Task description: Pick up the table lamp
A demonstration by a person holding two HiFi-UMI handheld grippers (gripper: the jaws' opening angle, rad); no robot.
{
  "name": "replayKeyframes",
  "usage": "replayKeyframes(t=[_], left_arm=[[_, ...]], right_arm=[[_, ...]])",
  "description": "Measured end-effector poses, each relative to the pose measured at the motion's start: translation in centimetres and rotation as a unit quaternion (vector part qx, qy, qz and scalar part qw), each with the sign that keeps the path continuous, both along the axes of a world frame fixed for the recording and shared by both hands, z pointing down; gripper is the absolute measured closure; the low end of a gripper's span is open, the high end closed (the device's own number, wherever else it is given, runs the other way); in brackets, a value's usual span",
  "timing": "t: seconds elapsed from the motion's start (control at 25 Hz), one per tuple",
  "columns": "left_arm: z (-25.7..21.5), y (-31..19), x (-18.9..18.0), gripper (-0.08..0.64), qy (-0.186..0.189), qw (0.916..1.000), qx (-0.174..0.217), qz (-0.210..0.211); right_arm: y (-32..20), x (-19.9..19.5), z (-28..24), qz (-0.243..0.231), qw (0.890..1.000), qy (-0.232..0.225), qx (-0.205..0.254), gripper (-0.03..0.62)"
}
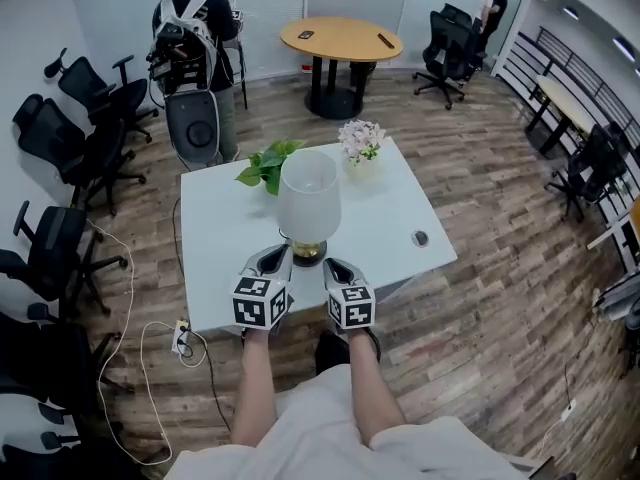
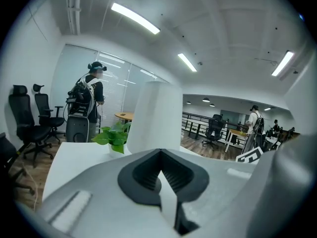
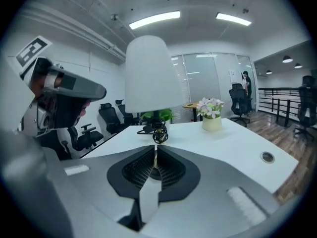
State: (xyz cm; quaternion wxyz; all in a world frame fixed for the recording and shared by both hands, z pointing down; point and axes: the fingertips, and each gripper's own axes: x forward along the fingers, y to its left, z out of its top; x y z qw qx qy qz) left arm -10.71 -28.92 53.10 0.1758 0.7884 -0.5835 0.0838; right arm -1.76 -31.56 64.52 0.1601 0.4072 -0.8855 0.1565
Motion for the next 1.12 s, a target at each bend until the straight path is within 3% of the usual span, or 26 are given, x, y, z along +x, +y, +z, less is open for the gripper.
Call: replayKeyframes(t=[0.16, 0.4, 0.64, 0.92, 1.12], left_arm=[[0.9, -1.6, -1.7, 0.560, 0.007, 0.9997, 0.010, -0.023], [2.3, -2.8, -5.0, 0.560, 0.014, 0.9979, 0.024, -0.058], [-0.1, -4.1, -5.7, 0.560, 0.024, 0.9956, 0.065, -0.063], [-2.6, -6.0, -3.8, 0.560, 0.009, 0.9953, 0.088, -0.040], [-2.9, -6.5, -4.0, 0.560, -0.004, 0.9950, 0.090, -0.042]], right_arm=[[-2.0, -2.4, 2.4, -0.041, 0.999, 0.010, 0.010, 0.520], [-5.9, -4.9, 6.0, -0.059, 0.998, 0.025, 0.013, 0.462], [-8.7, -7.0, 7.5, -0.085, 0.994, 0.054, 0.032, 0.371], [-9.8, -10.1, 8.0, -0.128, 0.988, 0.068, 0.048, 0.376], [-10.6, -10.6, 8.0, -0.120, 0.988, 0.072, 0.068, 0.454]])
